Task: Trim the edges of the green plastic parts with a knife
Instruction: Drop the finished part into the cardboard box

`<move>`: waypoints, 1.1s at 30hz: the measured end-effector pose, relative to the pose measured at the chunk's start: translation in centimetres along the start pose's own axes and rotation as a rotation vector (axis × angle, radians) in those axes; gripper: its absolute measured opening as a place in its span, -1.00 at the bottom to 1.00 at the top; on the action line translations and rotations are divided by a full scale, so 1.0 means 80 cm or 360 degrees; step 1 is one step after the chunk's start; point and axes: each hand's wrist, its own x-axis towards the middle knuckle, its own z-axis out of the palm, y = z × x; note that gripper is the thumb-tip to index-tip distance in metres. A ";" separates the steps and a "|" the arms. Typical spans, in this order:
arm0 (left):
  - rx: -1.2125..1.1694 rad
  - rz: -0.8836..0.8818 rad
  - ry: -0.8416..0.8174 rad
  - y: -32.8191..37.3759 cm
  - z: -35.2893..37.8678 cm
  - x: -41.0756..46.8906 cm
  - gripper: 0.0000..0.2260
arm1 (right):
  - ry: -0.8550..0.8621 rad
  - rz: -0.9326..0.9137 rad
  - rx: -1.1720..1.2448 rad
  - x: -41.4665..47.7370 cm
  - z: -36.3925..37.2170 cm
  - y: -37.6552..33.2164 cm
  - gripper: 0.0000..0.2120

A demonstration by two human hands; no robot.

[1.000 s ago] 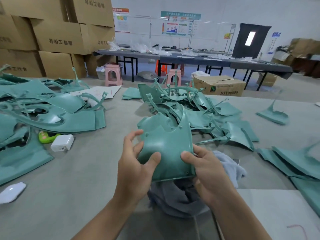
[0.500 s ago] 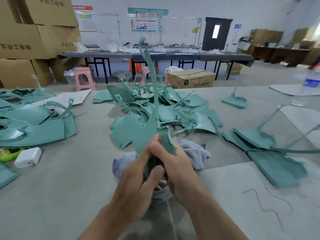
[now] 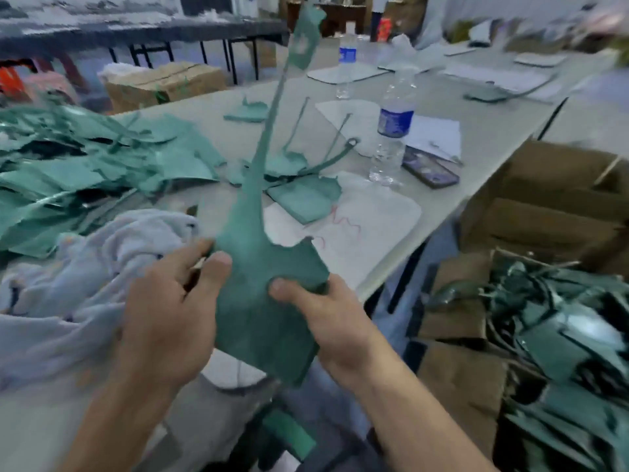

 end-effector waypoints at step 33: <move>-0.0148 -0.0926 -0.2147 0.060 0.426 -0.265 -0.59 | 0.1000 0.1606 -0.2240 -0.313 -0.539 0.257 -0.10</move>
